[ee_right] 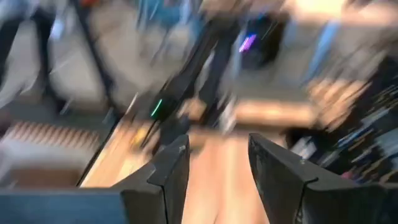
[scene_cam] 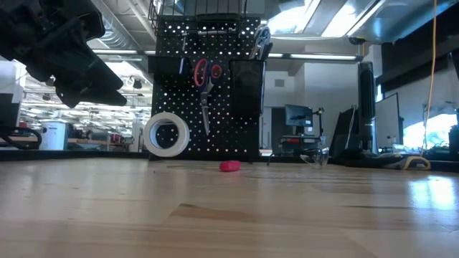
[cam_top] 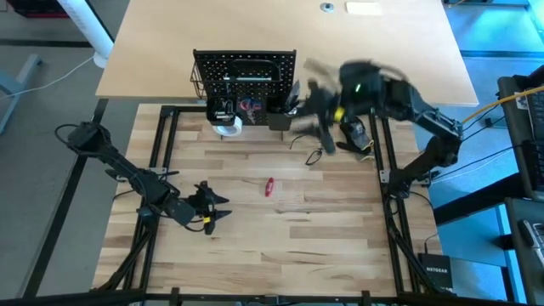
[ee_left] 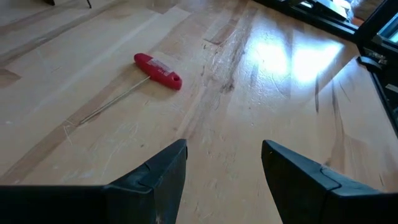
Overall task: Hang tools onto peg board
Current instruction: Put the transparent safety glasses into the black basket on the peg board
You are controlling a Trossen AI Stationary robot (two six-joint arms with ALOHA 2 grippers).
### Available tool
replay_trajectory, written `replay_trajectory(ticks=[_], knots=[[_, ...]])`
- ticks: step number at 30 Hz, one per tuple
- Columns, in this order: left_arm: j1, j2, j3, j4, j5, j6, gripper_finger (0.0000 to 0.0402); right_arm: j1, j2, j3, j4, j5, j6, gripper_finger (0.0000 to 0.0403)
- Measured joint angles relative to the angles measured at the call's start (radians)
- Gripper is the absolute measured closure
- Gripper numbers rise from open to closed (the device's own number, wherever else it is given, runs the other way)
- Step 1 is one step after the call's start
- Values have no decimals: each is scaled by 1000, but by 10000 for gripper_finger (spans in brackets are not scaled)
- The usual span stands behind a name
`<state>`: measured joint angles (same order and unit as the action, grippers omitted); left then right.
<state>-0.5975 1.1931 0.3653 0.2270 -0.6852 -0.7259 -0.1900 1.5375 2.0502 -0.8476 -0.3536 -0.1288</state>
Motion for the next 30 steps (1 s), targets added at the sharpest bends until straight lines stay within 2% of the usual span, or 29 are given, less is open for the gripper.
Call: replay_trajectory(ticks=[3, 6, 12, 15, 21, 25, 30], knots=[[15, 0, 0, 2, 0, 2, 205, 91, 5, -15, -171, 55, -11, 237], [32, 0, 0, 2, -1, 21, 205, 175, 8, -79, -254, 120, 1, 237], [56, 0, 0, 2, 0, 52, 205, 305, 10, -289, -259, 218, 73, 237], [67, 0, 0, 2, 1, 63, 205, 345, 10, -420, -277, 314, 112, 237], [70, 0, 0, 2, 1, 103, 205, 353, 11, -684, -298, 472, 200, 237], [77, 0, 0, 3, 1, 120, 205, 337, 10, -849, -236, 612, 198, 237], [100, 0, 0, 3, 1, 124, 205, 266, 10, -1001, -72, 643, 121, 237]])
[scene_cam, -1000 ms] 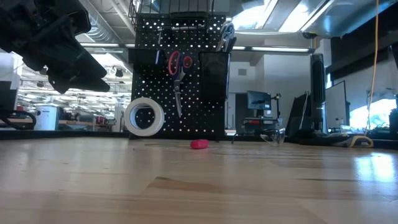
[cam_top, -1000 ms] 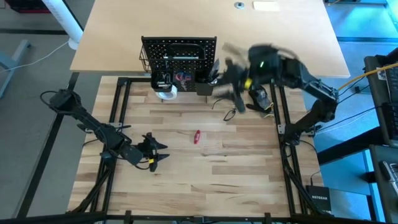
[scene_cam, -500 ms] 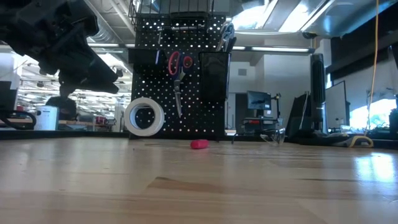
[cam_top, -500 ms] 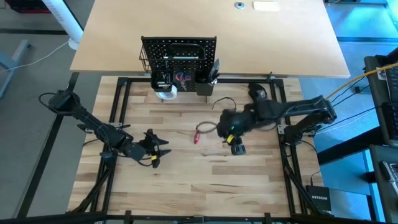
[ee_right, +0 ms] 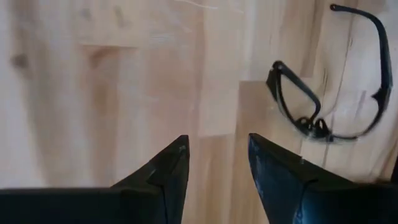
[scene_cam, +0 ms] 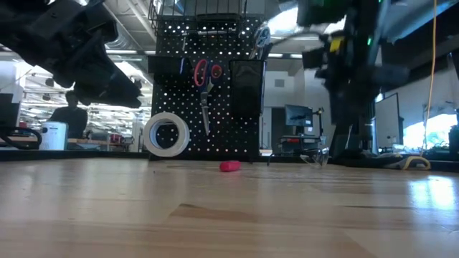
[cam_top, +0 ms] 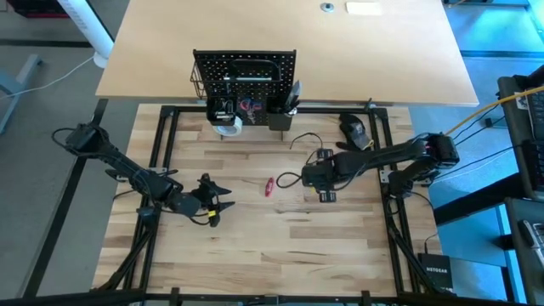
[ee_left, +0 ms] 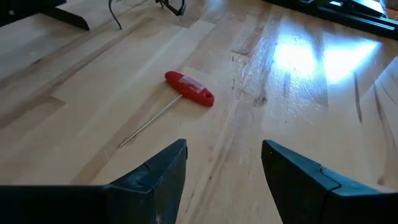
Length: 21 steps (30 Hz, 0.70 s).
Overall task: Hang tools onto peg board
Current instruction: Put the transparent safety glasses into the black basket on the peg board
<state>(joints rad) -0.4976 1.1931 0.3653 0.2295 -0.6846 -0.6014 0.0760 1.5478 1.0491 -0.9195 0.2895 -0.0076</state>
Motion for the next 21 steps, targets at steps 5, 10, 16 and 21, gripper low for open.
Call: replay_trajectory(ticks=[5, 10, 16, 21], knots=[[9, 0, 0, 0, 0, 1, 205, -84, 0, -94, 152, 109, -123, 237], [9, 0, 0, -2, 0, 16, 205, -168, 0, -131, 247, 122, -243, 237], [9, 0, 0, -6, 0, 28, 205, -229, 17, -152, 296, 18, -365, 237], [9, 0, 0, -8, 0, 28, 205, -267, 55, -152, 331, 30, -368, 237]])
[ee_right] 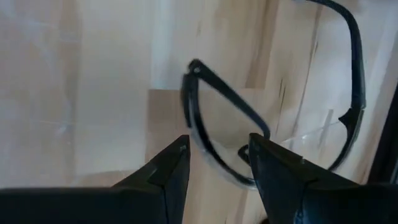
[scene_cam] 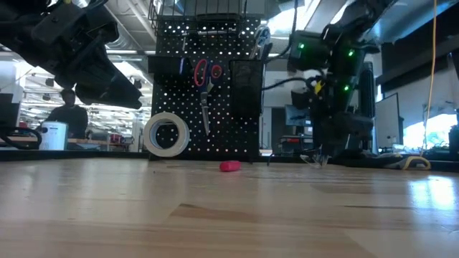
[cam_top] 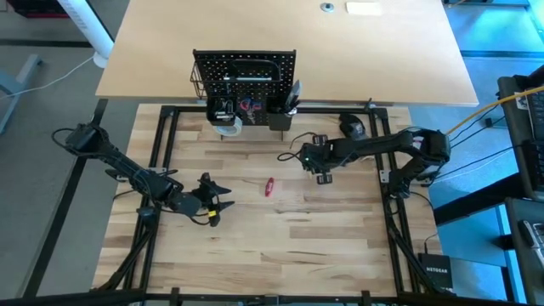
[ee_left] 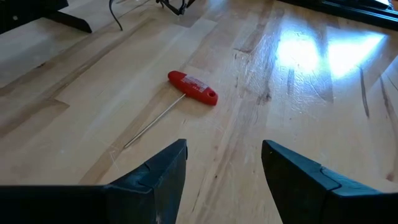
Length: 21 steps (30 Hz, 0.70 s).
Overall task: Hang tools onto peg board
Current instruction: Put the transparent safety glasses into the black basket on the peg board
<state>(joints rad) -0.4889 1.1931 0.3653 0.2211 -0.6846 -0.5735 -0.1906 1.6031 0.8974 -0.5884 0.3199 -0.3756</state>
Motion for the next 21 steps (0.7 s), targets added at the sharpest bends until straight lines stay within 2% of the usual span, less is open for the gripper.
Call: replay_trajectory(ticks=[9, 12, 17, 19, 21], knots=[[0, 0, 0, -1, 0, -2, 205, -6, 92, 0, 26, -16, 8, 248], [0, 0, 0, -1, 0, -2, 205, -5, 101, 0, 27, -18, 12, 285], [0, 0, 0, 0, 0, -2, 205, -4, 94, 0, 17, -18, 28, 379], [0, 0, 0, 0, 0, -7, 205, 11, 82, 0, 3, -14, 53, 388], [0, 0, 0, 1, 0, -25, 205, 39, 65, 0, -17, -12, 97, 379]])
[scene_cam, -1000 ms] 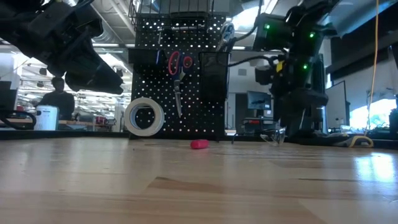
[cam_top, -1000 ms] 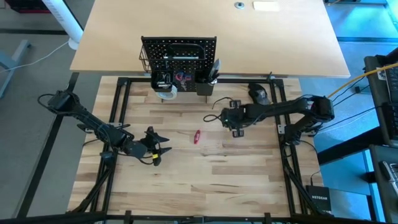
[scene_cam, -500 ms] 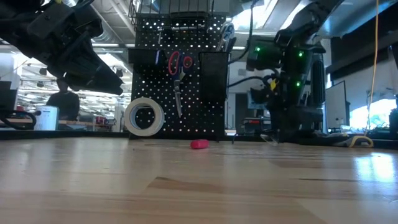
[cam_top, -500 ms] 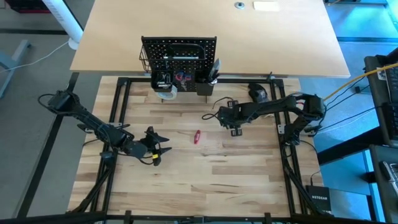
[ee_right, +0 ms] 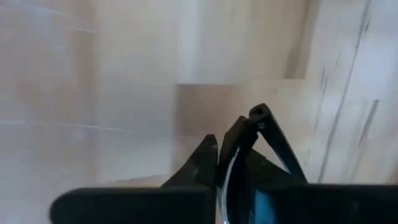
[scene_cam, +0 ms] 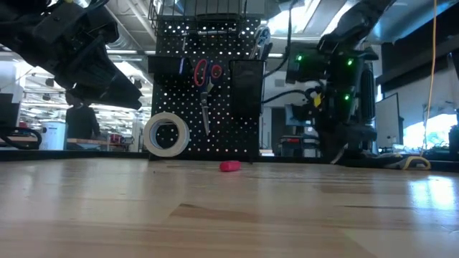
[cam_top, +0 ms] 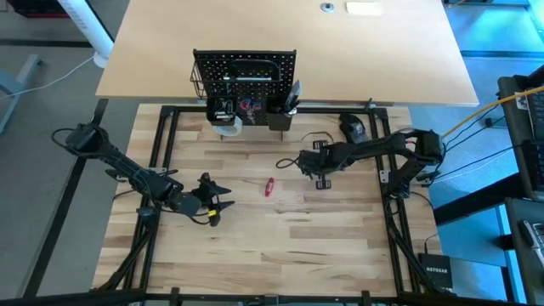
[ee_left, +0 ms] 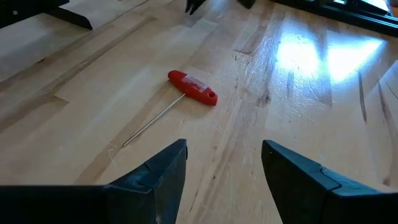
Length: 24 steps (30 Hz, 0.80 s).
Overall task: Hang tools onto peg board
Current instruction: Put the transparent safety glasses into the black basket on the peg board
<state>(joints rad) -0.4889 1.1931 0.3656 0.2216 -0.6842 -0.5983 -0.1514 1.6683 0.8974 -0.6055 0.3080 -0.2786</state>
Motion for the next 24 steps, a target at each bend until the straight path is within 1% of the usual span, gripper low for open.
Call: replay_trajectory(ticks=[2, 6, 9, 12, 16, 22, 24], knots=[[-1, 0, 0, 0, 0, -2, 205, 42, -28, 0, -2, -5, 43, 373], [-2, 0, 0, 0, 0, -9, 205, 166, -105, 0, 17, -29, 88, 389], [-2, 0, 5, -3, 3, -44, 205, 263, -169, 0, 83, -39, 156, 385], [0, 0, 48, 0, 0, -40, 205, 363, -217, 0, 228, -46, 201, 381], [0, 0, 114, 1, -28, 23, 205, 468, -223, 0, 472, -95, 192, 389], [2, 0, 152, 5, -183, 30, 205, 558, -159, 1, 832, -192, 119, 387], [14, 0, 155, 17, -200, 30, 205, 573, -132, 1, 946, -233, 96, 384]])
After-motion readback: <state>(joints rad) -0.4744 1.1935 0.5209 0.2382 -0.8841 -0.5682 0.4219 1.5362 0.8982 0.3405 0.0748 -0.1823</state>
